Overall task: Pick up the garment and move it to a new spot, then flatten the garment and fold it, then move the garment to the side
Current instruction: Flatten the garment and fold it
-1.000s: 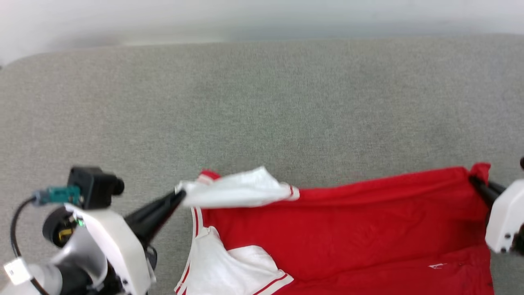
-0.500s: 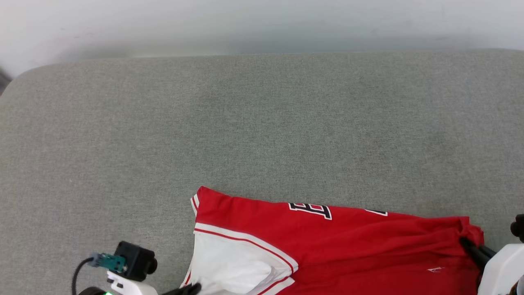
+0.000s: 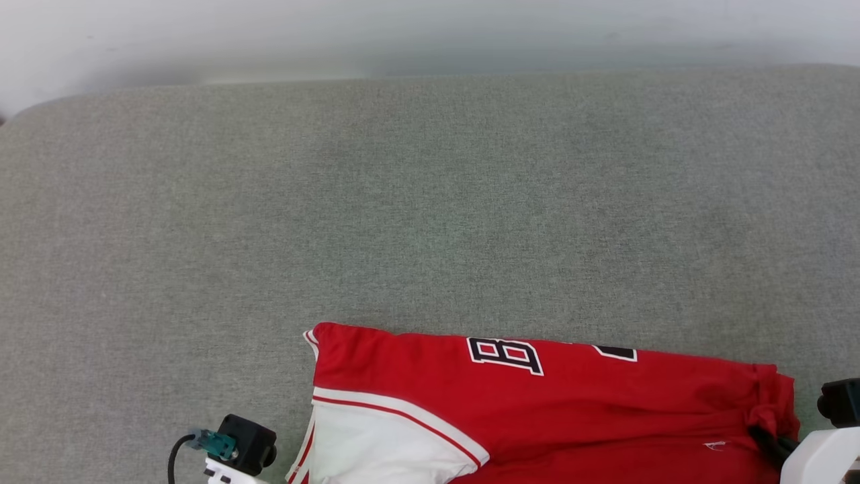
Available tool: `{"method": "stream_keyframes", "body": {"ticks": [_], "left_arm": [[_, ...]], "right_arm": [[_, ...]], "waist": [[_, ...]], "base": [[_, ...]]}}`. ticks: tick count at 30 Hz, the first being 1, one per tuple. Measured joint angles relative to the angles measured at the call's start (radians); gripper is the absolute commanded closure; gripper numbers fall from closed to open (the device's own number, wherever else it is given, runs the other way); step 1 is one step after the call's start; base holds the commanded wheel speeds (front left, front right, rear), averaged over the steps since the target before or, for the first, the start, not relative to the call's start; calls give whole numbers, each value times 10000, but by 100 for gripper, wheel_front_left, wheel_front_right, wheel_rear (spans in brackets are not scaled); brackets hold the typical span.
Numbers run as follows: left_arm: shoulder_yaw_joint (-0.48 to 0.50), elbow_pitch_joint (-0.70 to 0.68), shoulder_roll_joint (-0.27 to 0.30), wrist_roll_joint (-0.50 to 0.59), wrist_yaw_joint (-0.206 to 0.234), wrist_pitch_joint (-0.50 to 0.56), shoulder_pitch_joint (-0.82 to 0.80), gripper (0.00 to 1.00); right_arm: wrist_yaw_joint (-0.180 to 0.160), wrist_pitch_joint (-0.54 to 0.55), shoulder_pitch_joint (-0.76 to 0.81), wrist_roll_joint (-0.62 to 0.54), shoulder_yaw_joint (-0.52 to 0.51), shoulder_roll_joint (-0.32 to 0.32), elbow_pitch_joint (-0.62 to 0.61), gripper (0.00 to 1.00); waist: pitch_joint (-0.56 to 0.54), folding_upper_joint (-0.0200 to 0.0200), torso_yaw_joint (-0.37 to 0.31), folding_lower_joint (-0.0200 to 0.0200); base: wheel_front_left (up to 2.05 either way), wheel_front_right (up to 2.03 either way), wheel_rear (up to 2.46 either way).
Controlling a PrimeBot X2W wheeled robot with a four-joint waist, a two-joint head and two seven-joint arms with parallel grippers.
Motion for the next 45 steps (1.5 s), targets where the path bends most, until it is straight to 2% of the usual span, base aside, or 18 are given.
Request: {"method": "stream_keyframes", "body": {"ticks": [3,4,5,6,7,8,12,16,17,22,27,28,31,37,41,45], "left_arm": [[-44,320,-71,96,-88,-132,-125,100],[-67,397,-96,109,-102,-151,-164,100],[-81,472,-125,144,-138,-178,-202,100],[-90,531,-146,155,-174,-228,-226,100],[-81,585,-186,188,-178,-355,-254,35],[-58,644,-251,295,-176,-539,-305,0],[-15,905,-418,397,-196,-938,-411,0],[385,763,-658,318,-198,-1751,-416,0],[1156,374,-742,481,119,-2917,-578,0],[1841,493,-982,1172,560,-4692,-598,0],[2209,1007,-1693,1735,696,-6878,-524,0],[2445,1241,-2038,2243,596,-7296,-435,0],[3198,1028,-2686,2890,472,-7350,-430,0],[4437,639,-3824,4403,-414,-7352,-167,0],[4922,633,-4276,4928,-895,-7354,-161,0],[5198,688,-4571,5254,-1152,-7354,-164,0]], "right_arm": [[0,-153,-52,-56,174,-58,104,100],[0,-207,-82,-56,221,-59,136,86],[-2,-245,-113,-48,274,-59,173,52],[-2,-270,-138,-27,324,-59,209,0],[-2,-278,-161,2,334,-56,261,0],[-2,-322,-172,13,357,-56,307,0],[6,-322,-197,140,508,-115,291,0],[-2,-217,-198,282,209,-309,-297,0],[-2,-4,-174,485,-236,-173,-1062,0],[-4,232,76,380,-696,107,-1471,0],[-4,479,389,253,-1164,554,-1530,0],[-4,612,539,155,-1471,842,-1346,0],[-4,698,660,155,-1735,1108,-1057,0],[-4,685,620,171,-2174,1434,-301,0],[-4,598,524,274,-2295,1544,265,0],[4,341,367,121,-2347,1482,803,0]], "waist": [[81,0,-33,0],[102,0,-44,0],[117,0,-55,0],[123,0,-67,0],[116,0,-74,0],[92,0,-80,0],[-159,0,-103,0],[-674,0,-138,0],[-960,0,-104,0],[-1101,0,-56,0],[-1080,0,-25,0],[-1026,0,31,0],[-960,0,136,0],[-770,0,387,0],[-623,0,545,1],[-461,0,681,1]], "base": [[0,0,0],[0,0,0],[0,0,0],[0,0,0],[0,0,0],[0,0,0],[0,0,0],[0,0,0],[0,0,0],[0,0,0],[0,0,0],[0,0,0],[0,0,0],[0,0,0],[0,0,0],[0,0,0]]}}
